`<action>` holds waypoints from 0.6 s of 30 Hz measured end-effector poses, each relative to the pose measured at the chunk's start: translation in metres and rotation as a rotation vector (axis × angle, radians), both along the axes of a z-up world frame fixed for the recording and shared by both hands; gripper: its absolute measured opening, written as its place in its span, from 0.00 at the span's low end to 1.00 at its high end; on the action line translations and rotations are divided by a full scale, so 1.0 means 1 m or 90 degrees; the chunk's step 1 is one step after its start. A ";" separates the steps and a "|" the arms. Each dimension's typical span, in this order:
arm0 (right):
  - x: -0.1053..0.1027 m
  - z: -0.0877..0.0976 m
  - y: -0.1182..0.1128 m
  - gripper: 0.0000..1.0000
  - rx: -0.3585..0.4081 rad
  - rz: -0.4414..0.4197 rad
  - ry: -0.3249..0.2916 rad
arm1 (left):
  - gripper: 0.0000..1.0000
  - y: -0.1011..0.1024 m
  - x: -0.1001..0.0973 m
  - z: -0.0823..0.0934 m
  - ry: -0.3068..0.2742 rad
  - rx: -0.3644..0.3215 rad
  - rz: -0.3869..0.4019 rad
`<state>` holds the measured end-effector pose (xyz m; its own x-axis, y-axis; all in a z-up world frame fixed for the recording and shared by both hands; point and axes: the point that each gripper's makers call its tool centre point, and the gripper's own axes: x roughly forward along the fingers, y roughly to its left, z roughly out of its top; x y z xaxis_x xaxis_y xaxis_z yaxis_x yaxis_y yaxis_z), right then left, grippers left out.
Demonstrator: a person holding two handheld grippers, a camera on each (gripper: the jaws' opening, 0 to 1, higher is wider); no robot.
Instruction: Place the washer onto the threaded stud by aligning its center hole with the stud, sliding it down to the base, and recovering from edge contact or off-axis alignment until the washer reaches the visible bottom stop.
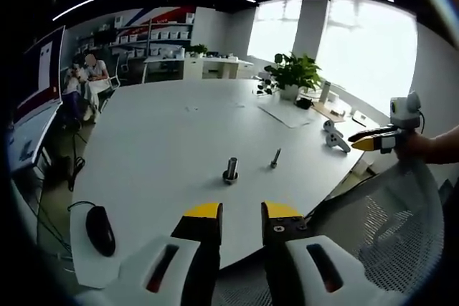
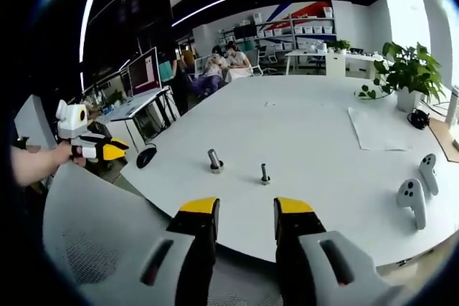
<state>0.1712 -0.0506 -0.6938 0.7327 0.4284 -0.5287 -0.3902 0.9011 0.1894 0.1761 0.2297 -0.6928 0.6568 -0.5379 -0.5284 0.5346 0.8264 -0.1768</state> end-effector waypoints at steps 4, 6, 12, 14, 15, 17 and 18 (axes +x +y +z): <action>0.000 -0.002 0.001 0.33 -0.011 0.006 0.003 | 0.18 0.000 0.000 0.001 -0.005 -0.003 -0.001; -0.001 -0.003 0.001 0.33 -0.011 0.009 0.008 | 0.18 0.001 0.002 0.001 -0.005 -0.008 0.004; -0.002 -0.005 0.002 0.33 -0.013 0.013 0.013 | 0.18 0.000 0.002 0.002 -0.009 -0.006 0.000; -0.002 -0.004 0.002 0.33 -0.011 0.012 0.011 | 0.18 0.000 0.002 0.003 -0.010 -0.010 0.002; -0.002 -0.004 0.002 0.33 -0.013 0.013 0.011 | 0.18 0.000 0.003 0.003 -0.011 -0.011 0.001; -0.002 -0.005 0.002 0.33 -0.014 0.016 0.013 | 0.18 0.000 0.002 0.002 -0.009 -0.009 0.000; -0.002 -0.005 0.002 0.33 -0.017 0.016 0.014 | 0.18 0.000 0.002 0.002 -0.010 -0.009 0.000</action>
<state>0.1689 -0.0486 -0.6991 0.7101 0.4327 -0.5555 -0.4091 0.8956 0.1746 0.1782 0.2296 -0.6905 0.6648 -0.5449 -0.5111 0.5372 0.8241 -0.1798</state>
